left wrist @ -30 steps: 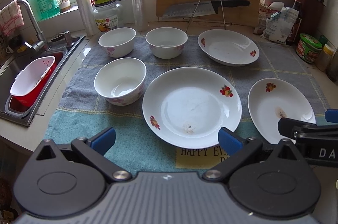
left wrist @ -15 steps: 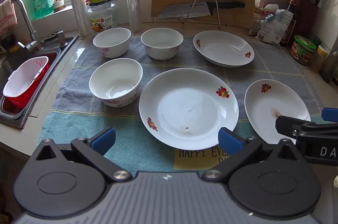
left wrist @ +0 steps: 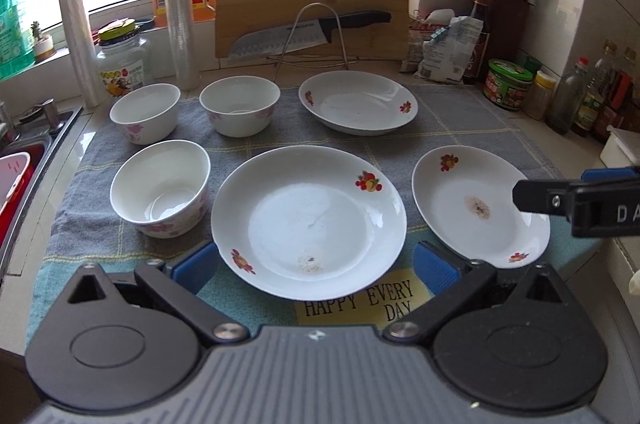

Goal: Organize plates and bowls
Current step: 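Move the right gripper to the brown-stained white plate and grasp its rim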

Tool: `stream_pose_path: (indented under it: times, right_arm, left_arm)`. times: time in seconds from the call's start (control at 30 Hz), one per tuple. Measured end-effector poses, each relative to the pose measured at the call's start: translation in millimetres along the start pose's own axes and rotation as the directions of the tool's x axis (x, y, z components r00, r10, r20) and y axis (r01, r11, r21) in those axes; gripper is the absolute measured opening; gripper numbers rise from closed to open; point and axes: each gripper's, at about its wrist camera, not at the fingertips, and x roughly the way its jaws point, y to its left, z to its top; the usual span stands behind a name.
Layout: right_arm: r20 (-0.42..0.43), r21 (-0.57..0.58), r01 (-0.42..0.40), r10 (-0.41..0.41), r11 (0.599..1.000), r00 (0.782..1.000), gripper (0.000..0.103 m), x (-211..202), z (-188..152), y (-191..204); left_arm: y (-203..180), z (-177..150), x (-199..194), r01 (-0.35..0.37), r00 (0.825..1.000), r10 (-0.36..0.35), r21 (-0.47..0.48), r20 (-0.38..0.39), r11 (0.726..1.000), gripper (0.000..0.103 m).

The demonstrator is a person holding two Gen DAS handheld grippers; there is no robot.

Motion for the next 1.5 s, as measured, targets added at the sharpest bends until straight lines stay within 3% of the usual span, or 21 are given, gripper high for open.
stream_pose_path:
  times: [0.37,0.83,1.13,1.5]
  right_arm:
    - [-0.024,0.079,0.072,-0.07,0.994,0.997,0.103,14,4,-49]
    - [-0.139,0.016,-0.008,0.01,1.0,0.99,0.103,74,25,-96]
    - [-0.185,-0.064,-0.114,0.1,0.991,0.978,0.103,108,41,-113]
    - [-0.26,-0.147,-0.169,0.126,0.975,0.957,0.103,143,37,-118]
  left_arm:
    - [-22,-5,13,0.079,0.997,-0.079,0.05,-0.013,0.996,0.102]
    - [-80,-11,47,0.093,0.993,-0.09,0.036,-0.077,0.995,0.102]
    - [-125,-28,74,0.09,0.985,-0.077,0.084,-0.153,0.992,0.102]
    - [-149,-32,105,0.06,0.985,-0.04,0.111,-0.171,0.992,0.102]
